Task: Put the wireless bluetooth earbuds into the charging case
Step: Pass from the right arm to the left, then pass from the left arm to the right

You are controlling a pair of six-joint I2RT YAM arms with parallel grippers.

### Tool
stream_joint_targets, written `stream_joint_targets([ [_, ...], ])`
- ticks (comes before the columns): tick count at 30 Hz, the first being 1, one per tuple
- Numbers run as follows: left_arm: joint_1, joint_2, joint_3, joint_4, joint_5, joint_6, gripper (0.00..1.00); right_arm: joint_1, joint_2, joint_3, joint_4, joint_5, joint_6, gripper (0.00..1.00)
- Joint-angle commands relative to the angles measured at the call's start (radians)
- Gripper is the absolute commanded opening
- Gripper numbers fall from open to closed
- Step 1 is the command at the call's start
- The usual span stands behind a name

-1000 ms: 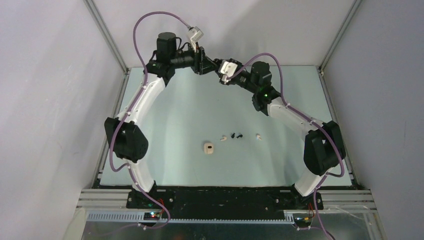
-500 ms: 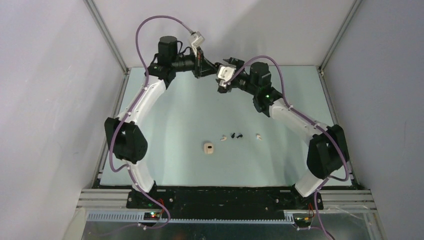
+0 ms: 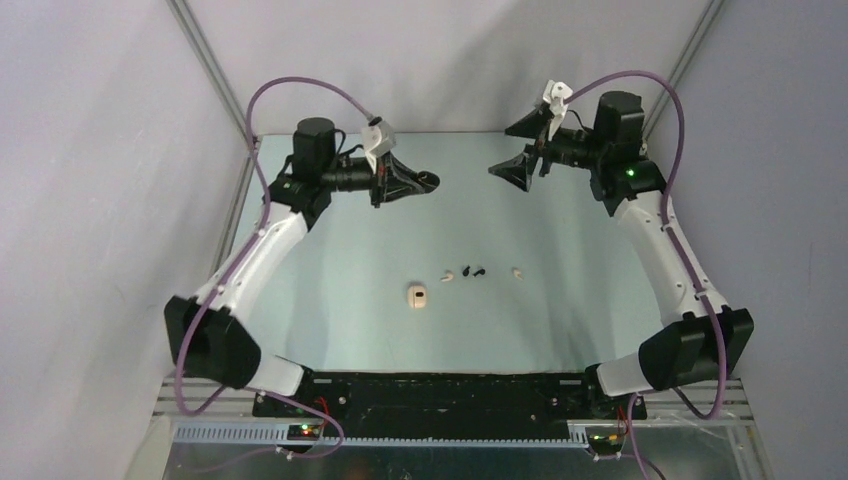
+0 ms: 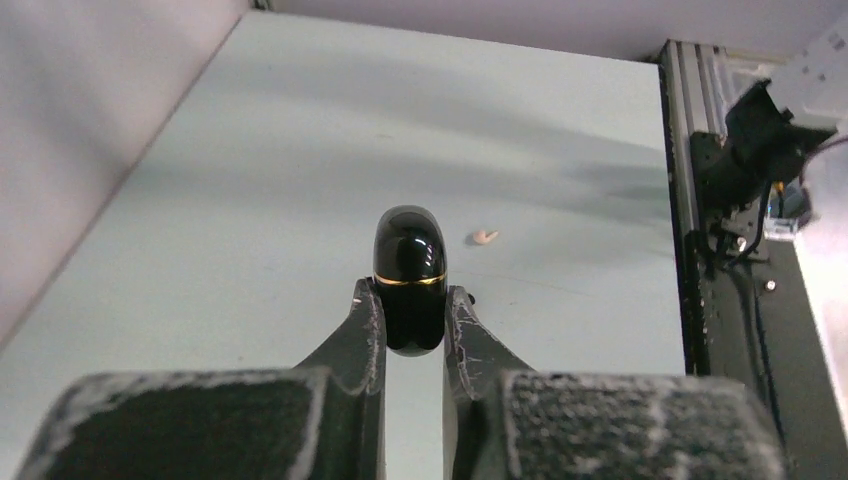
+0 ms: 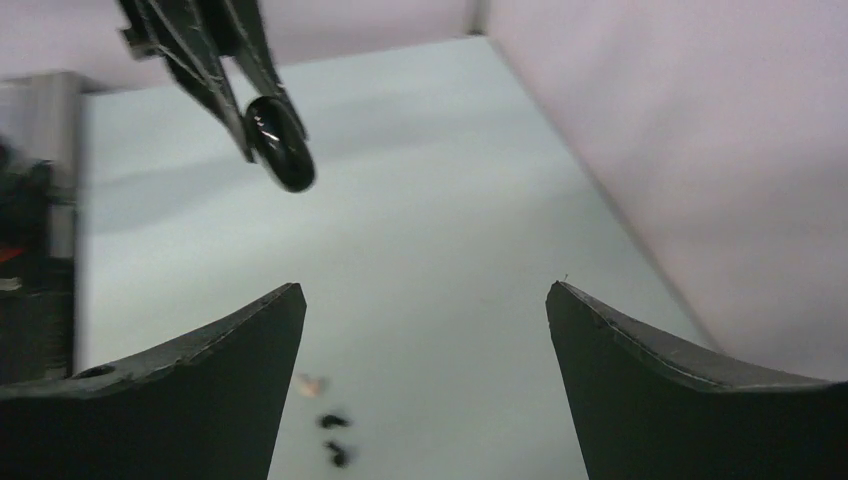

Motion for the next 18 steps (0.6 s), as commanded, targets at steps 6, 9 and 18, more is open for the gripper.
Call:
stream_joint_targets([
  [6,0.015,-0.217,-0.147,0.003,0.089,0.484,0.00,0.170,0.136,0.178,-0.110,-0.272,0.160,0.82],
  [9,0.010,-0.218,-0.174,0.003,0.136,0.582,0.00,0.225,0.167,0.230,-0.172,-0.206,0.056,0.74],
  [18,0.002,-0.218,-0.189,0.003,0.157,0.546,0.00,0.305,0.242,0.339,-0.421,-0.142,-0.218,0.66],
])
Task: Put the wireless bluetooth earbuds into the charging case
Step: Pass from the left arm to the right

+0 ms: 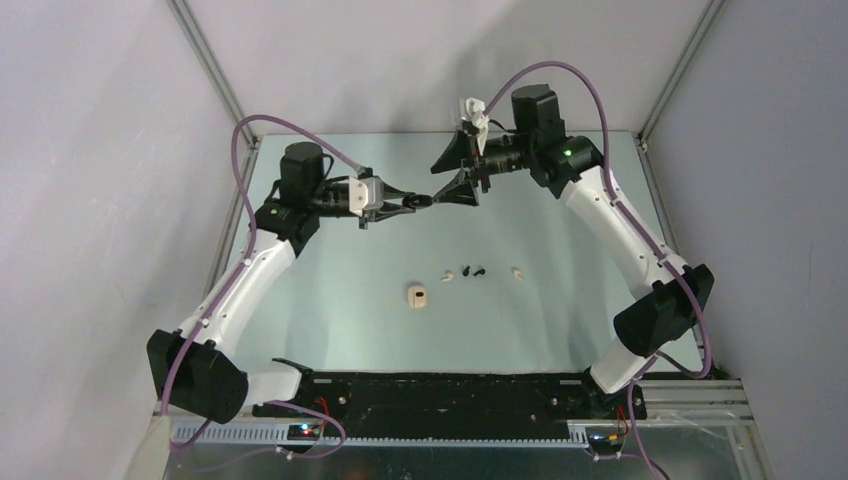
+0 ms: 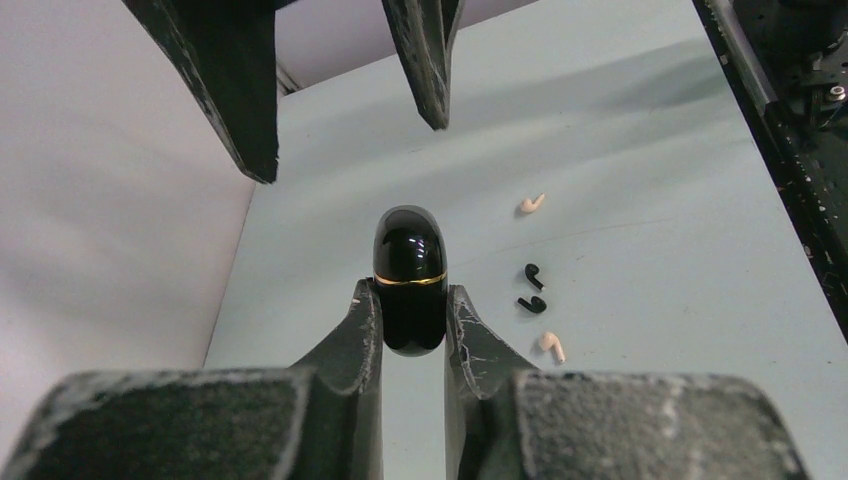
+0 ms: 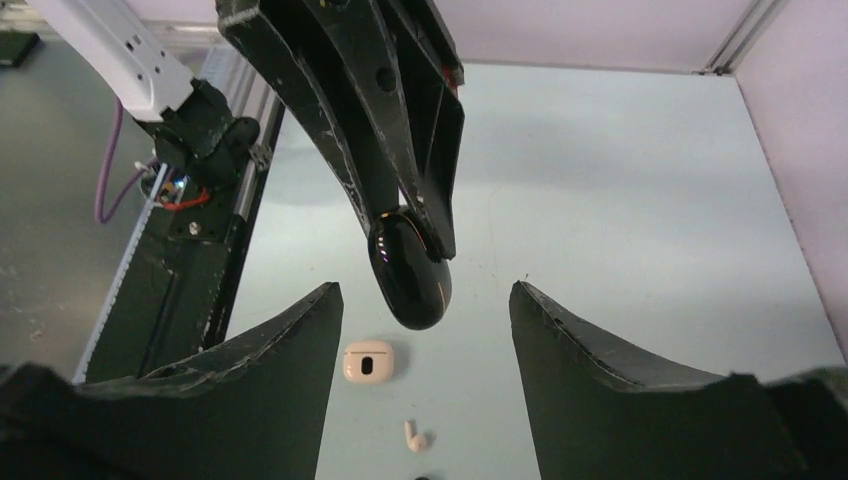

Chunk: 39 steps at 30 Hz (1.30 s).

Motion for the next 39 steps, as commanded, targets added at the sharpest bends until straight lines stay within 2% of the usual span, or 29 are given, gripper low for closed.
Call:
stream_joint_targets([
  [1,-0.004,-0.016,0.004,0.022,0.044,0.017,0.00,0.026,0.017,0.051,-0.160,0.050,-0.169,0.66],
  [15,-0.005,-0.011,0.017,0.024,0.026,-0.072,0.00,0.088,0.013,-0.010,-0.171,0.180,-0.267,0.58],
  [20,-0.005,-0.004,0.026,0.033,0.024,-0.104,0.00,0.101,0.001,-0.049,-0.125,0.209,-0.249,0.50],
  [25,-0.005,0.004,0.025,0.058,0.011,-0.148,0.01,0.102,-0.003,-0.056,-0.083,0.215,-0.196,0.34],
  [28,-0.005,0.008,0.019,0.103,0.000,-0.210,0.02,0.103,-0.017,-0.062,-0.065,0.195,-0.167,0.34],
  [29,-0.004,0.007,0.003,0.133,-0.005,-0.273,0.02,0.106,-0.025,-0.063,-0.057,0.190,-0.161,0.37],
  [33,-0.006,0.005,-0.047,0.312,-0.019,-0.409,0.02,0.115,-0.043,-0.074,-0.048,0.186,-0.143,0.37],
  [37,-0.007,0.016,-0.045,0.333,-0.015,-0.434,0.02,0.116,-0.050,-0.085,-0.046,0.192,-0.131,0.40],
  [39,-0.007,0.016,-0.044,0.335,-0.015,-0.439,0.03,0.114,-0.053,-0.090,-0.042,0.193,-0.126,0.36],
])
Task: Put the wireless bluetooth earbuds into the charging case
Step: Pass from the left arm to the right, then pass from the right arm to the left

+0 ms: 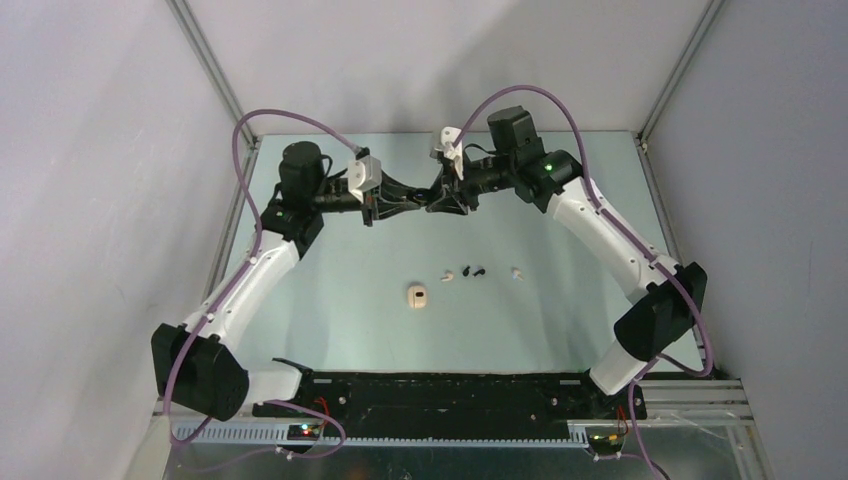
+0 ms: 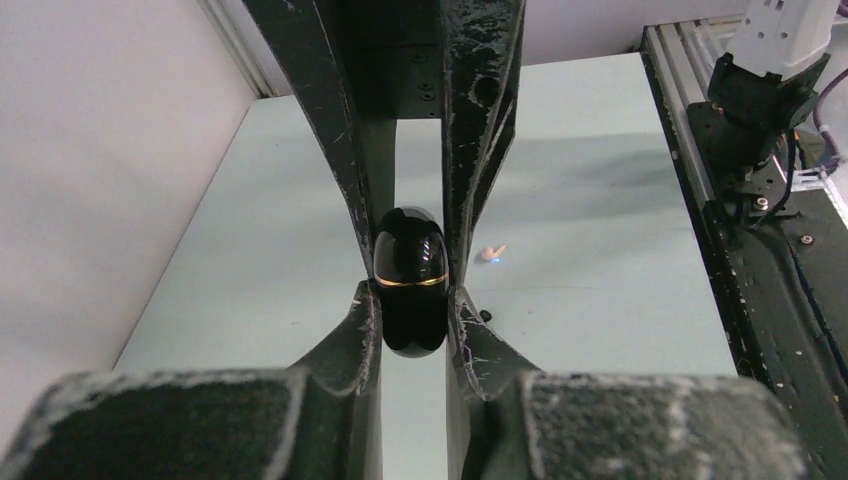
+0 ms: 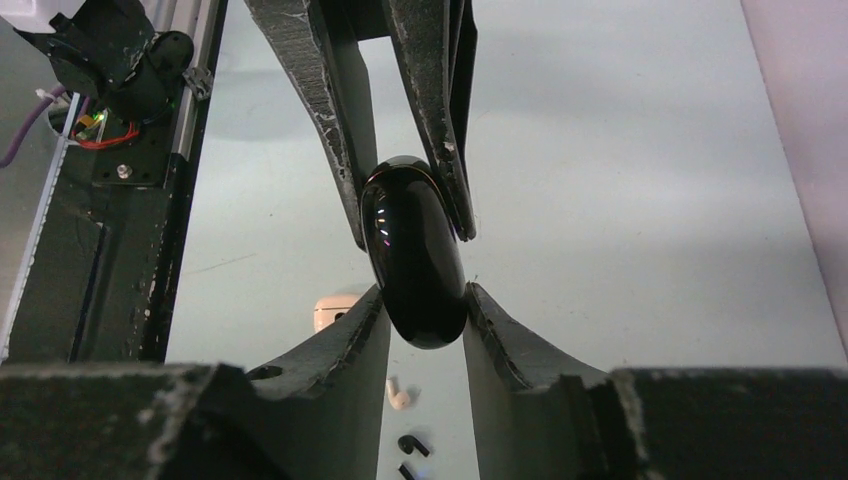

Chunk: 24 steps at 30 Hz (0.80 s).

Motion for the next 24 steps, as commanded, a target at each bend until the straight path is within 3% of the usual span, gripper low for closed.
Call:
stream_joint_targets([
  [1,-0.005,0.003,0.002,0.094,-0.016,-0.062,0.05,0.011,-0.051,-0.004,0.035,-0.027,0.032,0.31],
  [2,-0.005,0.003,0.002,0.094,-0.020,-0.066,0.08,0.011,-0.052,-0.002,0.034,-0.026,0.031,0.28],
  [5,-0.004,0.000,-0.004,0.094,-0.049,-0.086,0.34,0.008,-0.055,0.011,0.007,-0.017,0.016,0.14],
  [7,-0.004,-0.006,-0.013,0.095,-0.060,-0.096,0.45,0.009,-0.058,0.027,-0.031,-0.001,-0.006,0.10],
  [11,-0.003,0.001,-0.018,0.094,-0.063,-0.102,0.54,0.011,-0.073,0.038,-0.074,0.036,-0.041,0.09],
  [16,-0.003,0.031,-0.004,0.094,-0.054,-0.113,0.56,0.012,-0.082,0.039,-0.073,0.055,-0.021,0.08],
  [24,-0.003,0.058,0.016,0.094,-0.020,-0.134,0.51,0.023,-0.087,0.036,-0.038,0.102,0.016,0.07],
])
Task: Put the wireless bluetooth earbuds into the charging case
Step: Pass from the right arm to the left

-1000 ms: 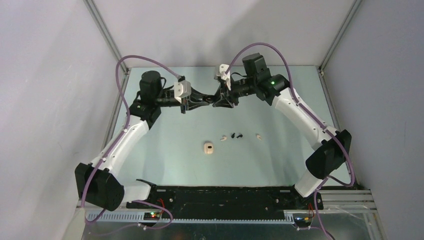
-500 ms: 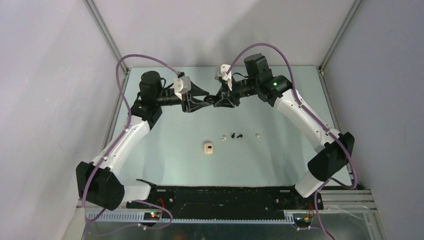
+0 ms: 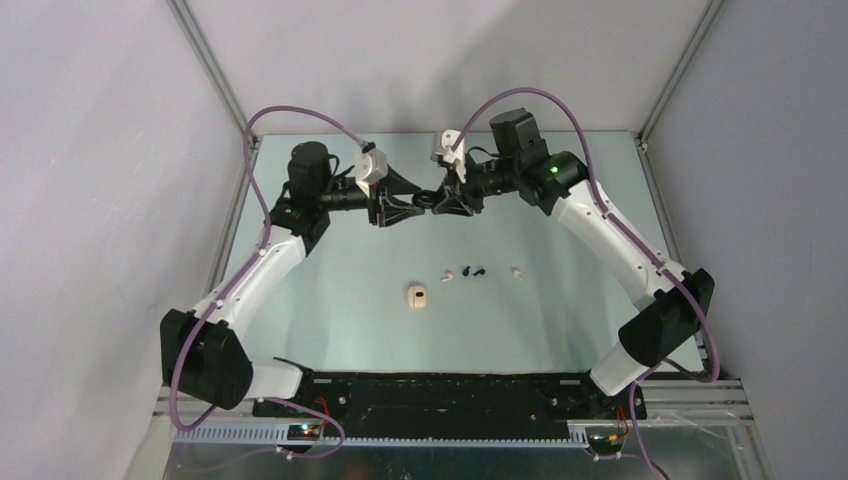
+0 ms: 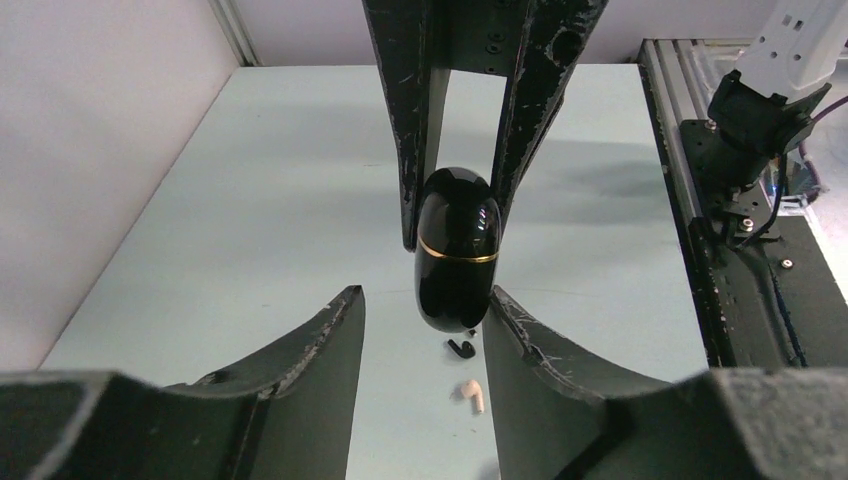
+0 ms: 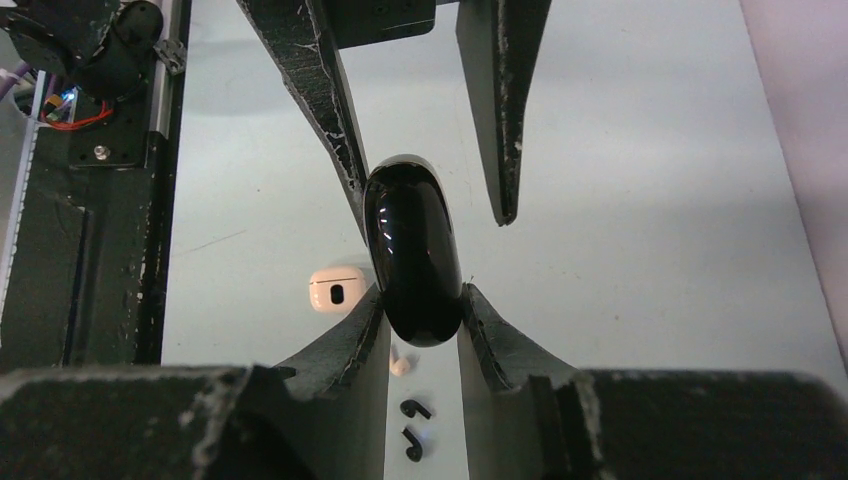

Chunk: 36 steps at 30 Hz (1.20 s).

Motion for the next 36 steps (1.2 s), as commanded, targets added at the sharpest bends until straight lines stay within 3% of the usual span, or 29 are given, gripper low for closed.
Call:
stream_joint_targets([
  [1,0.000,0.008,0.031,0.030,0.011,-0.019,0.51,0.019,-0.051,0.038,0.026,0.018,0.029,0.07],
  [10,-0.011,0.007,0.034,0.031,0.012,-0.015,0.46,0.033,-0.041,0.029,0.046,0.061,0.061,0.07],
  [13,-0.012,0.009,0.037,0.031,0.017,-0.014,0.40,0.036,-0.037,0.029,0.054,0.062,0.070,0.07],
  [20,-0.013,0.018,0.044,0.031,0.026,-0.016,0.15,0.039,-0.026,0.030,0.064,0.082,0.086,0.08],
  [22,-0.014,0.020,0.046,0.031,0.029,-0.016,0.08,0.040,-0.021,0.029,0.066,0.089,0.096,0.12],
  [25,-0.014,0.021,0.047,0.031,0.035,-0.015,0.01,0.039,-0.020,0.031,0.065,0.094,0.107,0.32],
  [28,-0.011,0.025,0.048,0.031,0.048,-0.017,0.00,0.028,-0.025,0.039,0.050,0.073,0.109,0.51],
  [36,-0.007,0.070,0.079,0.042,0.119,0.009,0.00,-0.017,0.007,0.101,0.042,0.049,0.160,0.55],
])
